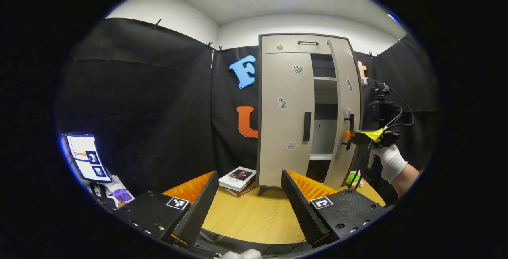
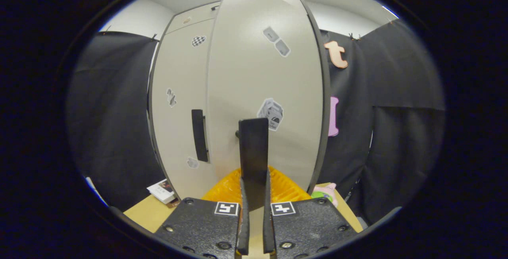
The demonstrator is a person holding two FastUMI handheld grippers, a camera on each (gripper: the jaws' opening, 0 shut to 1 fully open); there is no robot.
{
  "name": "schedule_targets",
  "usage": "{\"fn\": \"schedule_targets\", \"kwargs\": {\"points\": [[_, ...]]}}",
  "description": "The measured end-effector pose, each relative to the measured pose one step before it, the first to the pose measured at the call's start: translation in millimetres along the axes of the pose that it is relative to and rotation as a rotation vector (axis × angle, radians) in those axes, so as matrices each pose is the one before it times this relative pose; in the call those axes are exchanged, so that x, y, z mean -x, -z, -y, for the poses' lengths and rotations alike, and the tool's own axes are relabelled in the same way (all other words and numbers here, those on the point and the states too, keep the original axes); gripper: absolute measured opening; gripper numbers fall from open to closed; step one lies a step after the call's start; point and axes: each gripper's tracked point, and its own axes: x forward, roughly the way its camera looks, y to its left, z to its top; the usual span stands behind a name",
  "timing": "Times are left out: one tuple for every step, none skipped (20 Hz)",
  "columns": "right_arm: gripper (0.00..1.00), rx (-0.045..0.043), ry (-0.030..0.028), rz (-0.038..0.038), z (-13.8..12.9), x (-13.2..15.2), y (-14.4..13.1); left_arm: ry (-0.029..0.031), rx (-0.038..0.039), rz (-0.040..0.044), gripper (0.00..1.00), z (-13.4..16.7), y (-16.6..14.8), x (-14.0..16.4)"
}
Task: Open the right door of the double-door shoe cabinet with the right hand, and open the left door with the left hand.
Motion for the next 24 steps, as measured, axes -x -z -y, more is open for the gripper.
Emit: {"fn": "schedule_targets", "kwargs": {"points": [[0.16,0.00147,0.01034,0.00017,8.05,7.62,0.08,0.0171,0.00064,0.00332,0.96,3.03,-0.45,1.67],[0.15,-0.01144,0.01112,-0.00116,7.21,5.51,1.28,0.01714,0.00016,0.00131,0.95,2.54,-0.11,1.64],[0.14,-0.00923,0.02183,0.00273,8.19,4.71,0.4,0.01753,-0.00047,-0.00089,0.95,3.51,1.03,1.36],[0.14,0.00243,0.02328,0.00502,10.24,4.86,-0.21,0.01799,0.00265,0.0001,0.96,3.95,0.61,1.31],[0.13,-0.00029,0.02075,0.00457,9.98,4.96,1.97,0.01963,0.00233,-0.00048,0.96,4.29,1.3,1.82],[0.12,0.0075,0.01526,0.00251,9.47,5.37,-0.75,0.01517,0.00183,-0.0034,0.96,3.25,1.99,0.79],[0.1,0.00816,0.00853,-0.00131,10.28,1.35,1.01,0.0174,0.00136,0.00089,0.96,4.36,1.55,1.15],[0.08,0.00264,-0.00123,0.00073,5.49,0.65,-0.54,0.01402,-0.00021,-0.00068,0.96,3.92,1.0,0.63],[0.06,0.01754,-0.00697,0.00199,4.55,1.32,0.14,0.00908,-0.00151,-0.00316,0.96,1.09,0.57,-1.88],[0.05,0.01817,-0.00721,0.00245,4.19,-0.1,0.19,0.00824,-0.00041,-0.00333,0.96,1.8,0.33,-0.71],[0.05,0.01748,-0.00357,0.00381,5.34,2.51,-0.53,0.00613,0.00141,0.0027,0.96,2.44,-1.12,-0.57],[0.04,0.01992,-0.00147,0.00065,4.54,-0.71,1.88,0.00511,0.0008,0.00344,0.96,2.63,-1.18,-1.46],[0.05,-0.00157,-0.00275,-0.00027,3.45,0.94,-1.63,0.00007,-0.00125,0.0016,0.96,4.21,-1.42,-2.3],[0.04,-0.02056,-0.00535,-0.00122,3.98,0.83,0.89,0.00133,0.00036,-0.00004,0.95,4.54,-1.16,-3.29],[0.04,-0.01779,-0.0014,-0.00163,5.19,-0.86,-0.19,0.00004,0.00158,0.00058,0.95,5.99,0.61,-1.01],[0.04,-0.00213,0.00774,0.00182,7.77,-1.7,0.5,0.0009,0.00254,0.00118,0.95,6.94,-1.0,-2.69],[0.04,0.00579,0.01271,0.00273,10.86,-0.62,0.92,0.00013,-0.00019,-0.00227,0.84,8.07,-1.1,-3.12],[0.04,0.00384,0.00552,0.00378,9.44,-0.34,-0.29,-0.005,-0.00477,-0.00188,0.95,5.73,-0.21,-3.43],[0.04,-0.00059,-0.00477,0.00168,7.73,-1.51,-0.32,-0.00565,-0.00369,0.00044,0.95,6.27,0.03,-2.63],[0.04,-0.00678,-0.0043,-0.0053,8.24,-2.55,-0.43,-0.00386,0.00021,0.00023,0.95,6.51,-0.03,-2.37],[0.04,-0.01403,-0.01673,-0.0047,6.85,-2.16,0.51,-0.00226,0.00405,-0.00077,0.95,6.82,-0.42,-2.35],[0.04,-0.01655,-0.01265,-0.00823,5.35,-0.19,0.83,-0.00361,0.0044,-0.00293,0.95,5.52,-0.44,-2.8],[0.04,-0.0094,-0.0237,-0.0019,3.82,-0.84,-0.52,-0.00404,0.00271,-0.00344,0.95,6.43,0.81,-2.03],[0.04,-0.00755,-0.02114,-0.0069,-0.34,-0.32,-0.35,-0.00203,-0.00095,-0.00169,0.95,4.95,0.22,-2.23]]}}
